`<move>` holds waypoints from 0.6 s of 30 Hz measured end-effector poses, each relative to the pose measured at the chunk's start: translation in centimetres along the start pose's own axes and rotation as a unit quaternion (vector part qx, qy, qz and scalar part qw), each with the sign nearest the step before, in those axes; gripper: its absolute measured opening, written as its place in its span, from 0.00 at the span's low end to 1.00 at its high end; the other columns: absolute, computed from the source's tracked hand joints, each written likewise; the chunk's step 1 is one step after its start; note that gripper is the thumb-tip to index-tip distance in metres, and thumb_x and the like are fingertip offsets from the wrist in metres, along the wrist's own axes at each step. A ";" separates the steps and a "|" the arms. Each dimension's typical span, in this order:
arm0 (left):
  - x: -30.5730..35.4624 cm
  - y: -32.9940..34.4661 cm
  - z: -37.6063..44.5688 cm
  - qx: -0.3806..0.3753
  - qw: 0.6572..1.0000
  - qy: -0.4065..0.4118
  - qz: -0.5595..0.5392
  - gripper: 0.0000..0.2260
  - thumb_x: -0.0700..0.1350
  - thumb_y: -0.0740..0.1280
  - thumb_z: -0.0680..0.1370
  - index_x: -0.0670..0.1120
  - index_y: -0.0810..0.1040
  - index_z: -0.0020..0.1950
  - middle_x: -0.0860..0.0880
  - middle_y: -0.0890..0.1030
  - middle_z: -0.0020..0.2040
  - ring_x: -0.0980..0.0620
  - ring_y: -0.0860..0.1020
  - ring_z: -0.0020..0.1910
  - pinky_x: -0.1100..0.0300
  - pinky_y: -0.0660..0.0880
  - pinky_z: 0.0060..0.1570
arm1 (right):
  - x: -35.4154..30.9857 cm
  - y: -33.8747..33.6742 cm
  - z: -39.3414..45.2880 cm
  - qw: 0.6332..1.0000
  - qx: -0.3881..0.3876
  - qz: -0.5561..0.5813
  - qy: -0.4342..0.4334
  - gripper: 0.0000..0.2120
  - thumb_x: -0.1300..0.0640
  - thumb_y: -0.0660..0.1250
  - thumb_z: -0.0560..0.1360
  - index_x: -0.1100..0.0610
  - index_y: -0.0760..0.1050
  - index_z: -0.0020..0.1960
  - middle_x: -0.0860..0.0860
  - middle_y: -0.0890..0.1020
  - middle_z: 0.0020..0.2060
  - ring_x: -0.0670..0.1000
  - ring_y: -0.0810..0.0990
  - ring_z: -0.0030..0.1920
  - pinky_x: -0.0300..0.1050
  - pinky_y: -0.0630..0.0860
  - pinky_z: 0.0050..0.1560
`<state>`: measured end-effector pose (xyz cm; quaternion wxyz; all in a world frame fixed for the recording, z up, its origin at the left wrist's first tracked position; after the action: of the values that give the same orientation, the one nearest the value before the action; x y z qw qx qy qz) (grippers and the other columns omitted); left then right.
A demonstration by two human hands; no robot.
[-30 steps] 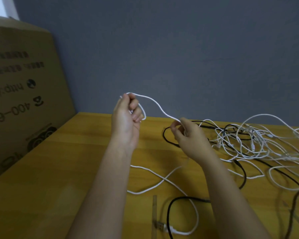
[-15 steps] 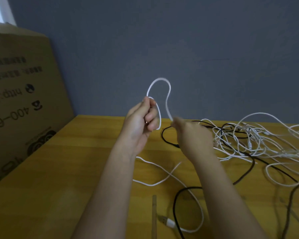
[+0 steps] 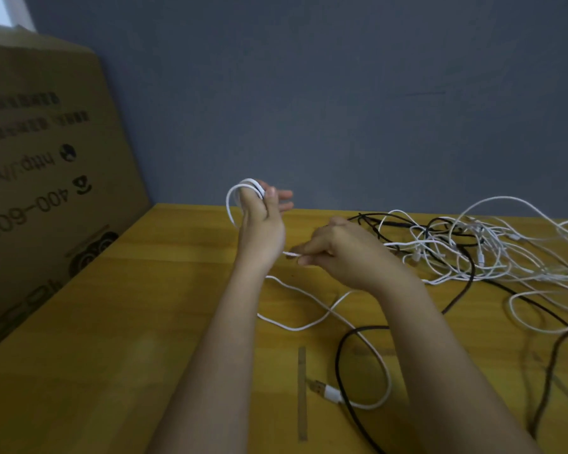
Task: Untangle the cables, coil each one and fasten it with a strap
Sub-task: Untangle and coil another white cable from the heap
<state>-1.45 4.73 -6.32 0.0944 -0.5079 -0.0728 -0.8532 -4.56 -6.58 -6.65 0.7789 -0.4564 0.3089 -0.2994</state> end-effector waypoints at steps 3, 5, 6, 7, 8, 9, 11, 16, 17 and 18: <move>0.2 1.4 -0.8 -0.077 0.991 0.012 0.110 0.07 0.47 0.52 0.84 0.52 0.61 0.46 0.52 0.80 0.45 0.48 0.81 0.40 0.46 0.77 0.50 | 0.5 -3.2 -0.8 0.991 0.132 0.031 -0.018 0.11 0.46 0.66 0.72 0.46 0.84 0.50 0.43 0.78 0.33 0.52 0.70 0.38 0.51 0.72 0.42; 0.7 2.6 -1.4 -0.136 0.970 0.023 0.200 0.08 0.50 0.52 0.84 0.48 0.63 0.49 0.48 0.81 0.44 0.45 0.81 0.40 0.48 0.76 0.48 | 1.6 -5.3 -1.5 0.977 0.211 0.023 0.010 0.11 0.44 0.69 0.70 0.49 0.85 0.45 0.45 0.78 0.33 0.49 0.69 0.38 0.45 0.71 0.42; 0.7 2.9 -1.7 -0.158 0.961 0.019 0.225 0.10 0.51 0.52 0.84 0.45 0.65 0.51 0.46 0.81 0.42 0.46 0.79 0.39 0.49 0.75 0.47 | 2.1 -6.3 -2.0 0.970 0.243 0.020 0.021 0.11 0.43 0.70 0.69 0.50 0.84 0.42 0.46 0.77 0.33 0.48 0.69 0.39 0.38 0.68 0.43; 0.6 3.0 -1.7 -0.172 0.958 0.009 0.230 0.12 0.50 0.53 0.83 0.43 0.68 0.51 0.47 0.79 0.40 0.47 0.77 0.37 0.50 0.73 0.46 | 2.4 -7.3 -2.5 0.961 0.273 0.018 0.030 0.11 0.44 0.71 0.68 0.51 0.83 0.40 0.45 0.76 0.33 0.47 0.69 0.40 0.32 0.65 0.43; 0.6 3.1 -1.8 -0.184 0.959 -0.002 0.217 0.12 0.50 0.54 0.83 0.44 0.70 0.49 0.49 0.76 0.36 0.49 0.74 0.35 0.51 0.71 0.44 | 2.8 -8.0 -2.9 0.955 0.294 0.024 0.038 0.09 0.46 0.73 0.68 0.51 0.83 0.40 0.44 0.75 0.34 0.47 0.69 0.41 0.29 0.64 0.44; 0.6 3.1 -1.9 -0.193 0.962 -0.014 0.193 0.13 0.51 0.55 0.83 0.44 0.72 0.47 0.52 0.73 0.32 0.52 0.71 0.32 0.52 0.69 0.41 | 3.2 -8.5 -3.3 0.949 0.308 0.037 0.051 0.07 0.48 0.74 0.69 0.51 0.83 0.41 0.43 0.73 0.36 0.47 0.69 0.43 0.27 0.63 0.45; 1.2 3.5 -2.4 -0.218 0.965 -0.025 0.143 0.17 0.56 0.57 0.81 0.45 0.75 0.43 0.57 0.68 0.27 0.58 0.67 0.27 0.57 0.65 0.36 | 4.1 -8.9 -3.8 0.940 0.323 0.071 0.080 0.03 0.53 0.73 0.71 0.50 0.83 0.44 0.40 0.70 0.38 0.45 0.67 0.45 0.24 0.61 0.46; 2.7 4.3 -2.8 -0.251 0.961 0.015 0.113 0.14 0.50 0.63 0.80 0.48 0.76 0.35 0.57 0.66 0.22 0.61 0.63 0.21 0.67 0.57 0.25 | 6.0 -7.5 -4.0 0.940 0.289 0.110 0.145 0.06 0.52 0.71 0.73 0.44 0.81 0.49 0.44 0.74 0.44 0.47 0.68 0.53 0.31 0.63 0.54; 2.5 4.0 -2.4 -0.234 0.968 0.008 0.090 0.15 0.49 0.62 0.81 0.49 0.77 0.35 0.56 0.65 0.21 0.60 0.61 0.20 0.65 0.57 0.24 | 6.5 -7.0 -4.1 0.945 0.274 0.084 0.160 0.07 0.51 0.70 0.74 0.43 0.81 0.51 0.44 0.76 0.47 0.47 0.68 0.56 0.38 0.63 0.58; 2.2 3.5 -1.9 -0.208 0.976 -0.005 0.060 0.15 0.49 0.61 0.81 0.49 0.78 0.35 0.56 0.63 0.21 0.60 0.59 0.20 0.64 0.56 0.24 | 7.0 -6.7 -4.3 0.947 0.260 0.055 0.180 0.08 0.50 0.70 0.74 0.43 0.81 0.53 0.44 0.77 0.50 0.48 0.67 0.58 0.45 0.62 0.61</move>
<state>-3.31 0.70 -5.19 0.0372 -0.5243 0.1364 -0.8397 -4.57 -16.80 -3.83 0.8174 -0.1587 0.3795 -0.4033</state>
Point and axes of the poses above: each hand's wrist, its own z-axis towards the middle knuckle, its own y-axis out of the palm, x = y × z, the point moved 8 cm from there along z, towards the middle knuckle
